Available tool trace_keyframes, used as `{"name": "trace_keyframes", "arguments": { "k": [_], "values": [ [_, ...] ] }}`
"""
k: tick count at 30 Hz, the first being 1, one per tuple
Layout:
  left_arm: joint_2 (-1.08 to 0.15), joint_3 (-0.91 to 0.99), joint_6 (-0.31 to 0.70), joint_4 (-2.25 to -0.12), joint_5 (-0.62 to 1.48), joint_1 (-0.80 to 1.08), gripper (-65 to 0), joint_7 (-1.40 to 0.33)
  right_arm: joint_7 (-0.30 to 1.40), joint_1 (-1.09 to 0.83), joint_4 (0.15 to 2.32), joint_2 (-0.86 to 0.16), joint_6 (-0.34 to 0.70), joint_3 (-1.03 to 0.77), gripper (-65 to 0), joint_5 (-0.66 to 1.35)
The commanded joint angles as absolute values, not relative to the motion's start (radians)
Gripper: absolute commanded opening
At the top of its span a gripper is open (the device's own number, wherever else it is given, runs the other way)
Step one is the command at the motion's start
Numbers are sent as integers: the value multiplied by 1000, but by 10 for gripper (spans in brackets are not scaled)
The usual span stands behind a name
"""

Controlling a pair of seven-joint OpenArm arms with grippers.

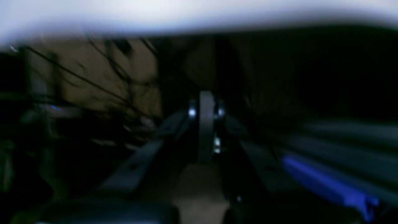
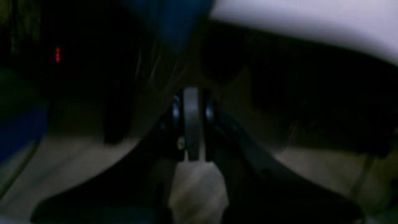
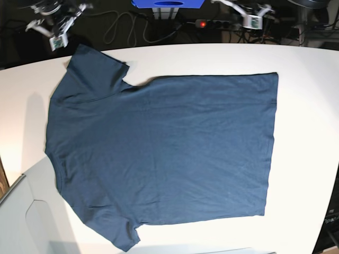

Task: Fold the T-shirt properly
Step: 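Move both grippers toward the shirt's collar-edge corners, then lower both grippers and pinch the collar-edge corners of the shirt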

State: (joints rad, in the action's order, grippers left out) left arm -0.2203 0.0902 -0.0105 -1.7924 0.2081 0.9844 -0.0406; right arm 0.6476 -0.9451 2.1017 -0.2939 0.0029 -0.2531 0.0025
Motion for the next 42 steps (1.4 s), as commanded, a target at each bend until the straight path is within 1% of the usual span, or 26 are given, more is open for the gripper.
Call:
{"name": "trace_keyframes", "arguments": {
  "k": [1,2,3,5,7,9,10,12,14,16,18,22,26,29,32,37,42],
  "values": [
    [-225,97,-2,-1839,213,1012,-644,-21,645,-949,2112,-298,10,-266,-649,-1],
    [-225,108,-2,-1874,213,1021,-640,-21,648,-928,2114,-297,10,-271,-649,1],
    [-225,124,-4,-1906,213,1026,-619,-21,648,-911,2112,-297,10,-272,-649,2],
    [-225,145,-2,-1957,213,1030,-541,-21,648,-891,2114,-297,10,-271,-648,2],
    [-225,156,-2,-1983,213,1035,-446,-21,648,-874,2115,-295,12,-269,-637,4],
    [-225,157,-2,-1989,213,1032,-361,-21,648,-855,2115,-289,39,-269,-575,5],
    [-225,159,-2,-1989,213,1030,-332,-21,650,-851,2115,-277,59,-271,-533,5],
    [-225,165,-2,-1991,213,1021,-291,-19,657,-835,2117,-263,90,-274,-426,2],
    [-223,180,-4,-1991,213,1001,-284,-19,665,-822,2115,-262,124,-274,-324,1],
    [-211,206,-4,-1988,214,980,-284,-19,673,-811,2115,-262,153,-274,-272,4],
    [-183,248,-2,-1986,214,947,-283,-19,673,-805,2115,-262,171,-274,-269,2],
    [-122,337,-1,-1979,214,843,-281,-25,673,-783,2114,-262,173,-274,-269,1],
    [-105,386,1,-1954,237,723,-281,-166,673,-774,2114,-262,173,-274,-269,1],
    [-107,427,2,-1917,335,648,-281,-278,673,-769,2112,-263,173,-274,-269,-1],
    [-113,456,2,-1865,414,599,-281,-329,673,-769,2112,-266,173,-274,-269,-1],
    [-113,481,2,-1765,426,549,-281,-341,673,-769,2112,-268,173,-274,-269,-1],
    [-113,484,2,-1709,430,541,-281,-335,673,-769,2112,-268,173,-274,-269,-1]
  ]
}}
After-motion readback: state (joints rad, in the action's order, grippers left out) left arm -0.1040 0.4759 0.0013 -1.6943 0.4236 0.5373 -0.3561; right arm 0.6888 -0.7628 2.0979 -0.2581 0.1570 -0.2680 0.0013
